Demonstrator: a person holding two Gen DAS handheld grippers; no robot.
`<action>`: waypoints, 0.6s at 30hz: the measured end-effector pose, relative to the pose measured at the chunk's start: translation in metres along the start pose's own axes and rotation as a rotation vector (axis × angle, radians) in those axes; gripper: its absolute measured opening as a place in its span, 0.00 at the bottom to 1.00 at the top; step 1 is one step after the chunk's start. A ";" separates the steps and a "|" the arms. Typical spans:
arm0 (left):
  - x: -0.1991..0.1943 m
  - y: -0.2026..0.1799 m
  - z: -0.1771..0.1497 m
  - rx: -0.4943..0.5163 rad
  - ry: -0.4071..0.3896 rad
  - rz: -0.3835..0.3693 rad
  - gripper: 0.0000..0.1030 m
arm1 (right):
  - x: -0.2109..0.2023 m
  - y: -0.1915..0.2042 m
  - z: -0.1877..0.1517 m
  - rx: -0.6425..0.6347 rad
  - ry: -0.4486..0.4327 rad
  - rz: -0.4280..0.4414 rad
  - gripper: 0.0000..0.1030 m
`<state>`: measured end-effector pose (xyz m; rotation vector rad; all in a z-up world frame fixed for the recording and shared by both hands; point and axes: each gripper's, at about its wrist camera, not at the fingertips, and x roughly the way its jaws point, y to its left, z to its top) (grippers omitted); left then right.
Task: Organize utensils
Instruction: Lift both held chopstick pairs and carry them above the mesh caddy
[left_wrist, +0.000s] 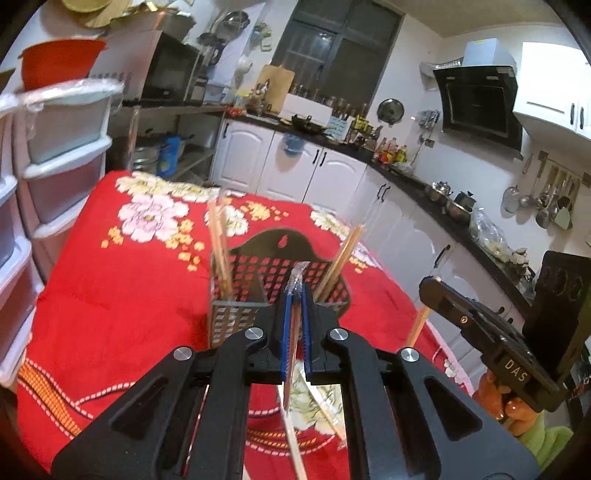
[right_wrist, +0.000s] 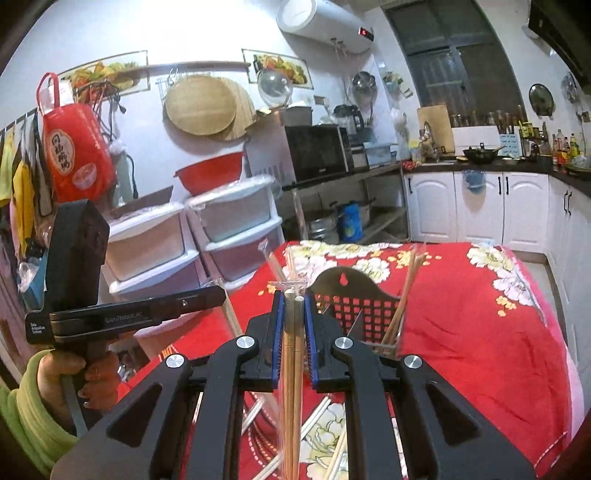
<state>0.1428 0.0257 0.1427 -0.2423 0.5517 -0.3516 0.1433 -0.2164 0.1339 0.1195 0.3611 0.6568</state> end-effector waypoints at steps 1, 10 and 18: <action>-0.001 -0.004 0.004 0.008 -0.008 -0.006 0.01 | -0.001 -0.001 0.002 0.001 -0.007 -0.003 0.10; -0.005 -0.029 0.038 0.082 -0.072 -0.030 0.01 | -0.011 -0.006 0.026 -0.016 -0.066 -0.025 0.10; -0.003 -0.038 0.061 0.114 -0.114 -0.021 0.01 | -0.006 -0.012 0.046 -0.023 -0.103 -0.046 0.10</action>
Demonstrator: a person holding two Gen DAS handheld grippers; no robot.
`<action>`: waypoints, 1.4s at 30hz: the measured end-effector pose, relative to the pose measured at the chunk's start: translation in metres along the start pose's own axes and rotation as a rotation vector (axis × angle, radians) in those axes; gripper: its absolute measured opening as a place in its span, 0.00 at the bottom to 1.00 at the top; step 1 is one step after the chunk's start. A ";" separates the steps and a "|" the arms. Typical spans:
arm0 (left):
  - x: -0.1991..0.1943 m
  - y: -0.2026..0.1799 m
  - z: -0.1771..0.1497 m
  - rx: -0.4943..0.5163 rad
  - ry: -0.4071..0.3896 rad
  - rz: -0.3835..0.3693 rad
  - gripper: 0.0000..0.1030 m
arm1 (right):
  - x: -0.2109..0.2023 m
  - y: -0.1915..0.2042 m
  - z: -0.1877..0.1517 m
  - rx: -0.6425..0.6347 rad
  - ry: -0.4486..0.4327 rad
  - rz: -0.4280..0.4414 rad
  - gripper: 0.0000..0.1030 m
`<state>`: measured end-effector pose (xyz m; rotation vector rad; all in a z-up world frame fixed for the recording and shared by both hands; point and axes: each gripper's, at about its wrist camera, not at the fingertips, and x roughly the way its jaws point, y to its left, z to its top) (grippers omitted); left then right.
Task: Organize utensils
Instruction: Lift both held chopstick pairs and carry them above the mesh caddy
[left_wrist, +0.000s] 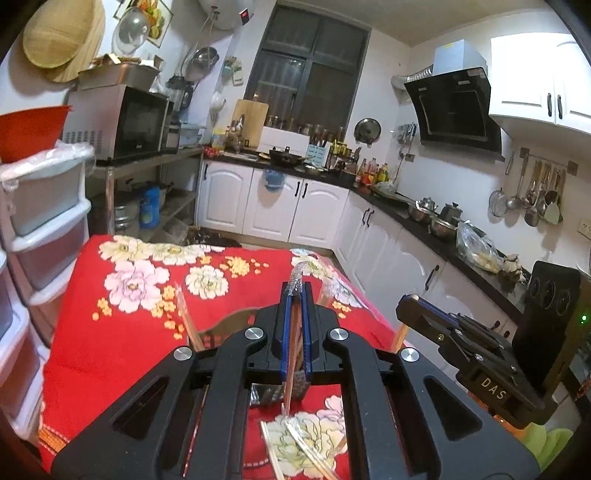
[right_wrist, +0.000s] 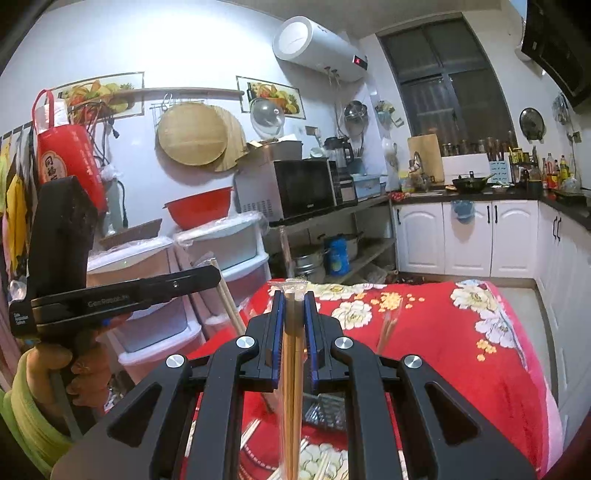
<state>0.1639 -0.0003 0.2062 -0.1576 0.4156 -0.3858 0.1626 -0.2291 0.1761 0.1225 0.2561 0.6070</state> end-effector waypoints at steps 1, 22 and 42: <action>0.000 -0.001 0.002 0.002 -0.003 0.001 0.01 | 0.001 0.000 0.002 -0.001 -0.004 -0.002 0.10; 0.028 0.020 0.033 -0.010 -0.069 0.045 0.01 | 0.049 -0.015 0.054 -0.064 -0.146 -0.105 0.10; 0.075 0.046 -0.004 -0.047 -0.008 0.069 0.01 | 0.111 -0.030 0.028 -0.044 -0.114 -0.141 0.11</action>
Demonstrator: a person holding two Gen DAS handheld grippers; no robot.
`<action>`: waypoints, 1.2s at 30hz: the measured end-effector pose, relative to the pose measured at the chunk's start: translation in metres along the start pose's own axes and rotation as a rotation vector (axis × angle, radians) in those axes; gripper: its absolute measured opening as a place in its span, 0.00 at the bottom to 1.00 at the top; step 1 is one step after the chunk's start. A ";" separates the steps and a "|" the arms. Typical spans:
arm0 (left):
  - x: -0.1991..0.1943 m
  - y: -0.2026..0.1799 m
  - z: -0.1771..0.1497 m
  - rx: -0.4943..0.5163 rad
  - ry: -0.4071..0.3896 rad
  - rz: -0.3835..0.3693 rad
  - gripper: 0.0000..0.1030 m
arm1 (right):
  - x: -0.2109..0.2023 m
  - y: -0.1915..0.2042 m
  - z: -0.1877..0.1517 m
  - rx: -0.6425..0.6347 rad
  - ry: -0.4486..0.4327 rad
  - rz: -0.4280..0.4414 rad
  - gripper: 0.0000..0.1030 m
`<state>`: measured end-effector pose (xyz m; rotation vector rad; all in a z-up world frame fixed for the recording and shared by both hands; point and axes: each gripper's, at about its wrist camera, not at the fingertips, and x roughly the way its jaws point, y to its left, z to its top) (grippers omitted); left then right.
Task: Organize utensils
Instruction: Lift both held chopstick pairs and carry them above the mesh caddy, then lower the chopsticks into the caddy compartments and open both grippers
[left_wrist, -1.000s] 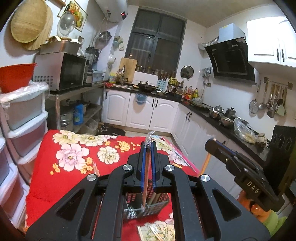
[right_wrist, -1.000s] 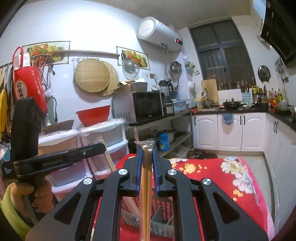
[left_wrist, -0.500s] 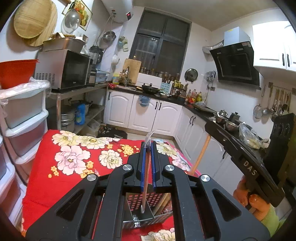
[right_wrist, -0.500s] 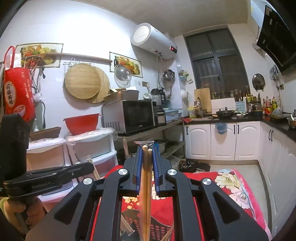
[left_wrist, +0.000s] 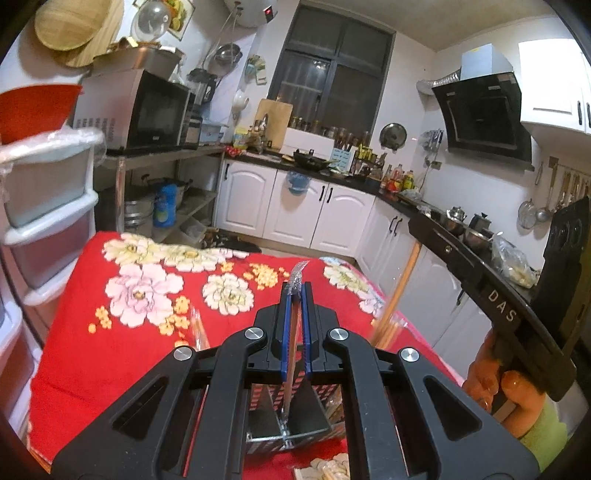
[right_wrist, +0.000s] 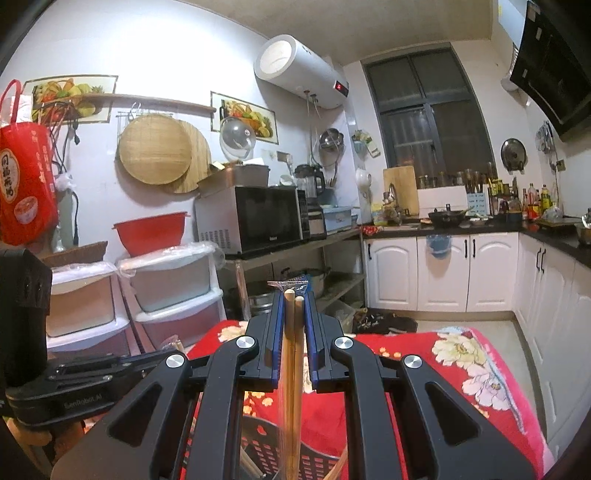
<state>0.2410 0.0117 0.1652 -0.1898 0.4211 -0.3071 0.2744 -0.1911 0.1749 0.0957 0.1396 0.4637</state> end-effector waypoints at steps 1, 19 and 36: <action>0.004 0.002 -0.005 -0.003 0.008 0.002 0.01 | 0.002 0.000 -0.004 0.002 0.006 0.001 0.11; 0.022 0.005 -0.044 -0.004 0.047 0.001 0.01 | 0.019 -0.014 -0.059 0.058 0.078 -0.004 0.11; 0.016 0.014 -0.056 -0.014 0.062 0.014 0.01 | -0.001 -0.016 -0.073 0.069 0.105 -0.042 0.11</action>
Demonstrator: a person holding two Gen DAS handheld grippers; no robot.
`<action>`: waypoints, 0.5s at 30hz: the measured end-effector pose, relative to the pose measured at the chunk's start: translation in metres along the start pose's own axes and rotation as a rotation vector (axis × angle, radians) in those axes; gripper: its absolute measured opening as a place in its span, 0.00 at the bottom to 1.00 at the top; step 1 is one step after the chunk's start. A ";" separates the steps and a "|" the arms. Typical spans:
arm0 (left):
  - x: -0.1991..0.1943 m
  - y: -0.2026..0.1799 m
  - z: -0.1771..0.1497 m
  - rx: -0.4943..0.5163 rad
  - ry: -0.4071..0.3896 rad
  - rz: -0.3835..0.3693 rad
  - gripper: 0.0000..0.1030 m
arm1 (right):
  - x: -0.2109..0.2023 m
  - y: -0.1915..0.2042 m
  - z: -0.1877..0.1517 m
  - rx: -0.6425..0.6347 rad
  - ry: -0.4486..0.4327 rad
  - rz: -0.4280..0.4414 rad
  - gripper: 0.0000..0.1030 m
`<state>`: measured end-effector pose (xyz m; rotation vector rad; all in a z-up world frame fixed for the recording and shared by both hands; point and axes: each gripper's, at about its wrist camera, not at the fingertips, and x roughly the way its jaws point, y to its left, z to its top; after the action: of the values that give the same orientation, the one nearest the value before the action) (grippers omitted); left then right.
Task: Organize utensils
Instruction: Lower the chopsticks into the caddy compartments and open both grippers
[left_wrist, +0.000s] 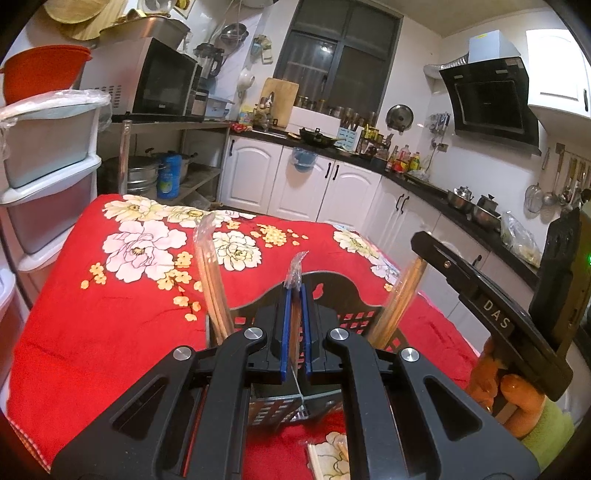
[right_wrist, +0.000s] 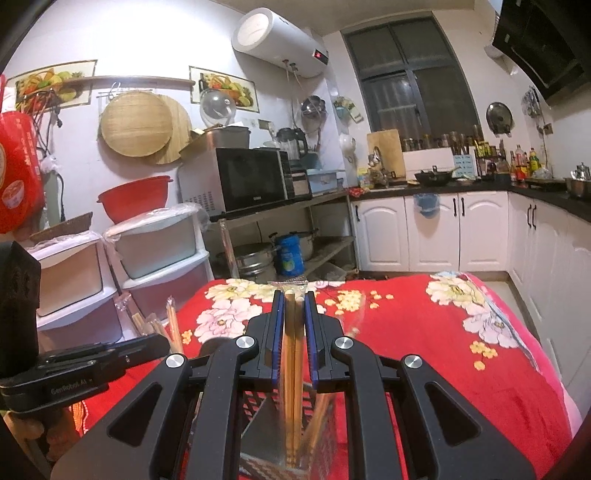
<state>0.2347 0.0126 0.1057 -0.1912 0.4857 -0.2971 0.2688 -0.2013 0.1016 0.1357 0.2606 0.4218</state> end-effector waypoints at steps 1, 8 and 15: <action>-0.001 0.000 -0.001 -0.001 0.002 -0.001 0.01 | -0.001 -0.001 0.000 0.004 0.003 0.000 0.11; -0.002 -0.004 -0.004 -0.011 0.021 -0.001 0.01 | -0.011 -0.006 -0.004 0.039 0.022 -0.008 0.11; -0.005 -0.004 -0.008 -0.017 0.029 0.007 0.01 | -0.014 -0.002 -0.010 0.039 0.048 -0.011 0.25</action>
<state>0.2257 0.0094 0.1020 -0.2021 0.5172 -0.2888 0.2542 -0.2079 0.0952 0.1620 0.3169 0.4098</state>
